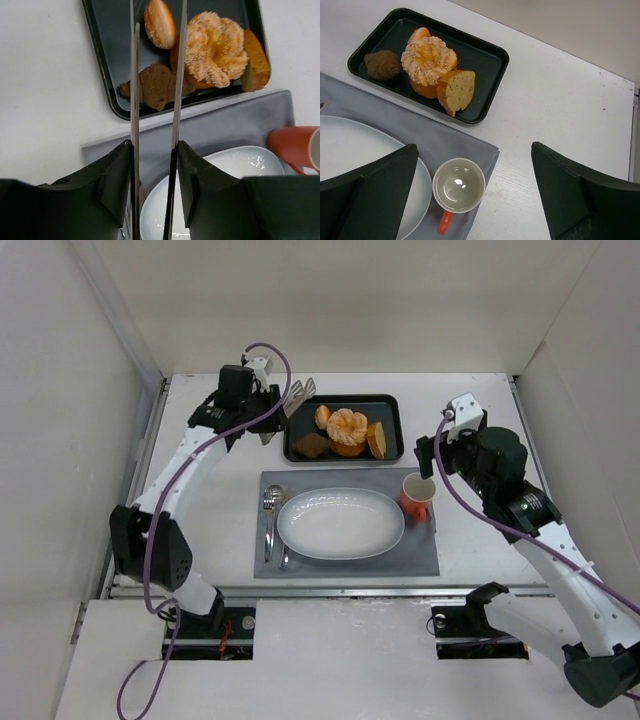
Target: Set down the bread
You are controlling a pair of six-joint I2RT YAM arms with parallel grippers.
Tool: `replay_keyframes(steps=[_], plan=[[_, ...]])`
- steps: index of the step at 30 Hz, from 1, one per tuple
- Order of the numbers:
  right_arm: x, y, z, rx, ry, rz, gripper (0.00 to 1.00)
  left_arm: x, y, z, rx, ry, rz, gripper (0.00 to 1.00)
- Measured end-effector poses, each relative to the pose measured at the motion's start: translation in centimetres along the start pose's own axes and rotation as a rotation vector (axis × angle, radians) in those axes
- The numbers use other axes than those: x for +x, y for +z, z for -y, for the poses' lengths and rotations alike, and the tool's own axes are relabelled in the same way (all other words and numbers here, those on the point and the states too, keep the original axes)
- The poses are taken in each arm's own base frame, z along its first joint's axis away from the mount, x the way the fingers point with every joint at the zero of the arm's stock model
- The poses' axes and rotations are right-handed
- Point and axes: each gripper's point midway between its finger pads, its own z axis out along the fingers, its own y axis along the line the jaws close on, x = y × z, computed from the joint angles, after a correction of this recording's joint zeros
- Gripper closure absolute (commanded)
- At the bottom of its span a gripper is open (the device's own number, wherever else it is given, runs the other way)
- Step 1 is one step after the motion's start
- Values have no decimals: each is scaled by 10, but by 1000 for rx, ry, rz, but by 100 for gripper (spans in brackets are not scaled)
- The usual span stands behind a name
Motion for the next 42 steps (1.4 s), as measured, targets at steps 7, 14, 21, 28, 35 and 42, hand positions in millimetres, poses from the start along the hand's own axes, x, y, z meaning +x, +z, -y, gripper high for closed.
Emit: replay_keyframes(steps=[7,14,21,28,35,42], plan=[[3,3,1,8,-4,-13,0,29,39,-16,-35,-14,-119,62],[3,3,3,17,-12,-13,0,16,46,-11,-25,-4,-99,60],[3,3,4,20,-16,-12,0,15,59,-8,-20,9,-109,59],[3,3,4,20,-16,-12,0,26,72,-10,-39,13,-151,59],[3,3,4,24,-18,-13,0,26,81,-6,-54,32,-162,59],[3,3,6,32,-18,-14,0,35,89,-8,-84,50,-188,59]])
